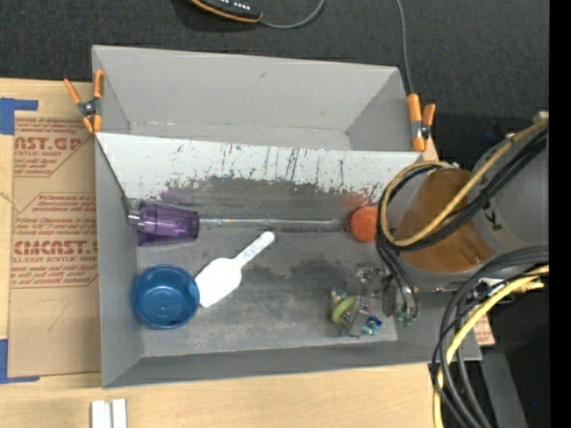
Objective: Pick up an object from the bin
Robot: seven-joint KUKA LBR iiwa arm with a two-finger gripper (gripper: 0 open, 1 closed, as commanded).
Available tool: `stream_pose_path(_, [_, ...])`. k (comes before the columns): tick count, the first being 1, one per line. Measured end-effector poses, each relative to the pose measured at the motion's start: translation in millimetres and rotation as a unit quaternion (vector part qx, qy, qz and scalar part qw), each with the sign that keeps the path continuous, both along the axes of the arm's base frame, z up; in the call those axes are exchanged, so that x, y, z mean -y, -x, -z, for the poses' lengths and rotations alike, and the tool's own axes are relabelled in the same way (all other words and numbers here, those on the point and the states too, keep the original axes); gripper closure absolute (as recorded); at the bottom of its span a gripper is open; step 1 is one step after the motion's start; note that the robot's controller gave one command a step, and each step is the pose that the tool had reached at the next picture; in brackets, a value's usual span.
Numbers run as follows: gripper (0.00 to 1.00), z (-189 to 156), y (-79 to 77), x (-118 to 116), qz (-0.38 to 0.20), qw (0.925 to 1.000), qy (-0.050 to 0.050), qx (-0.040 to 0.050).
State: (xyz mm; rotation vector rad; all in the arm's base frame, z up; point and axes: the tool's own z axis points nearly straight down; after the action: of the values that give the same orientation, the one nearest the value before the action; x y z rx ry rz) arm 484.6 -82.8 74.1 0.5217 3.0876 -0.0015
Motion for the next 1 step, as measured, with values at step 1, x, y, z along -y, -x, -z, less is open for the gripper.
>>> stream_pose_path(1, [1.00,-7.1,-0.4,0.1,0.001,1.0000,0.000,0.0007])
